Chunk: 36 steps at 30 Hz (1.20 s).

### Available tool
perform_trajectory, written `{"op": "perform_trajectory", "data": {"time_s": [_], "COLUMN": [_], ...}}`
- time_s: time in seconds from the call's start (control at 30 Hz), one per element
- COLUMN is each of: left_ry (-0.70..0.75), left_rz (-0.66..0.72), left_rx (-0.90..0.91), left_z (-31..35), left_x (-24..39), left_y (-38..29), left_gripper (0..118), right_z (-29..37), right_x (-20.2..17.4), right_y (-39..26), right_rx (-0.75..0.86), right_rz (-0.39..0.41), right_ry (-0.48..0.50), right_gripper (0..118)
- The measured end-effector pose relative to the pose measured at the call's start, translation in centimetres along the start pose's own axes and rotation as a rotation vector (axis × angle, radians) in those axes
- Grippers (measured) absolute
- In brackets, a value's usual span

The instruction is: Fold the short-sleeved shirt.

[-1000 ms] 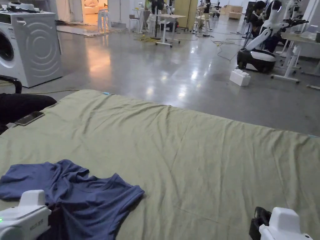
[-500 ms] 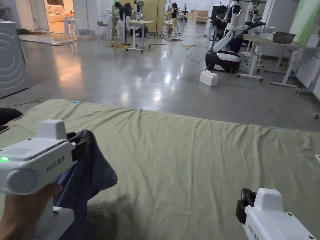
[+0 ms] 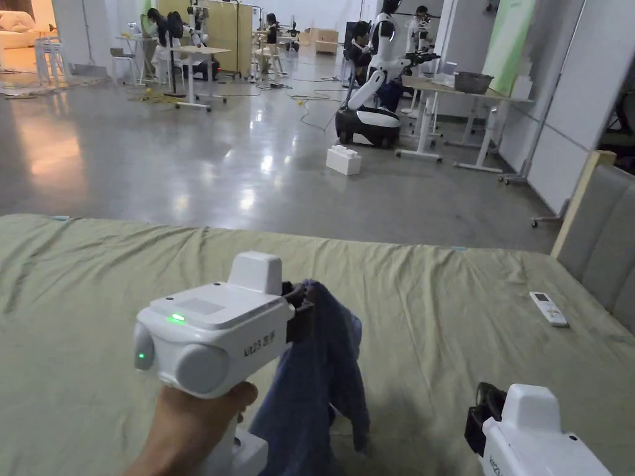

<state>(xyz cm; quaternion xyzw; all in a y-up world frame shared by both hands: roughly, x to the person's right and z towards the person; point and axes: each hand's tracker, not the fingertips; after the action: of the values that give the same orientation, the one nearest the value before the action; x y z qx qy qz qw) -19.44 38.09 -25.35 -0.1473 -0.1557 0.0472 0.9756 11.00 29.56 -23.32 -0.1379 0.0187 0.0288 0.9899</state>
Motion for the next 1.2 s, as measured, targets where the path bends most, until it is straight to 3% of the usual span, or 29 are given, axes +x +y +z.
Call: {"op": "perform_trajectory", "data": {"time_s": [0.3, 0.43, 0.5, 0.57, 0.6, 0.63, 0.73, 0.77, 0.87, 0.9, 0.97, 1.03, 1.2], "left_ry": [-0.104, -0.164, -0.156, -0.133, -0.112, -0.093, 0.005, 0.046, 0.177, 0.223, 0.301, 0.36, 0.438], "left_rz": [0.103, 0.123, 0.111, 0.109, 0.097, 0.075, 0.012, 0.009, -0.019, -0.02, -0.017, -0.005, 0.032], "left_rx": [-0.265, -0.371, -0.355, -0.355, -0.33, -0.286, -0.194, -0.177, -0.078, -0.051, 0.002, 0.043, 0.094], "left_z": [-4.2, -5.7, -3.5, -2.3, -1.5, -0.7, 1.9, -0.4, 1.4, 2.2, 3.5, 4.8, 7.6], "left_x": [4.6, 3.9, 4.7, 4.6, 4.3, 4.0, 2.6, -0.1, -2.9, -3.6, -5.3, -6.2, -7.5], "left_y": [-12.7, -15.9, -15.1, -14.9, -14.6, -14.2, -12.6, -12.3, -10.6, -10.1, -9.4, -8.8, -8.0], "left_gripper": [7, 11, 32, 73, 84, 93, 94, 94, 90, 83, 57, 20, 4], "right_z": [0.2, -0.4, -0.6, -0.7, -0.7, -0.7, -0.7, -0.7, -0.7, -0.8, -0.8, -0.9, -0.9], "right_x": [1.7, 1.5, 1.1, 0.6, 0.5, 0.3, -0.5, -0.8, -1.8, -2.1, -2.7, -3.4, -4.8], "right_y": [-2.2, -2.8, -3.0, -3.0, -3.0, -2.8, -2.3, -2.0, -1.3, -1.0, -0.6, -0.3, 0.1], "right_rx": [-0.049, -0.073, -0.08, -0.082, -0.08, -0.077, -0.056, -0.046, -0.013, -0.004, 0.013, 0.024, 0.071], "right_rz": [-0.019, -0.031, -0.024, -0.017, -0.016, -0.016, -0.003, 0.001, 0.016, 0.018, 0.014, 0.014, 0.021], "right_ry": [-0.04, -0.03, -0.019, -0.01, -0.004, -0.001, 0.011, 0.019, 0.028, 0.031, 0.04, 0.046, 0.055], "right_gripper": [1, 1, 1, 1, 1, 1, 1, 1, 1, 1, 1, 1, 1]}}
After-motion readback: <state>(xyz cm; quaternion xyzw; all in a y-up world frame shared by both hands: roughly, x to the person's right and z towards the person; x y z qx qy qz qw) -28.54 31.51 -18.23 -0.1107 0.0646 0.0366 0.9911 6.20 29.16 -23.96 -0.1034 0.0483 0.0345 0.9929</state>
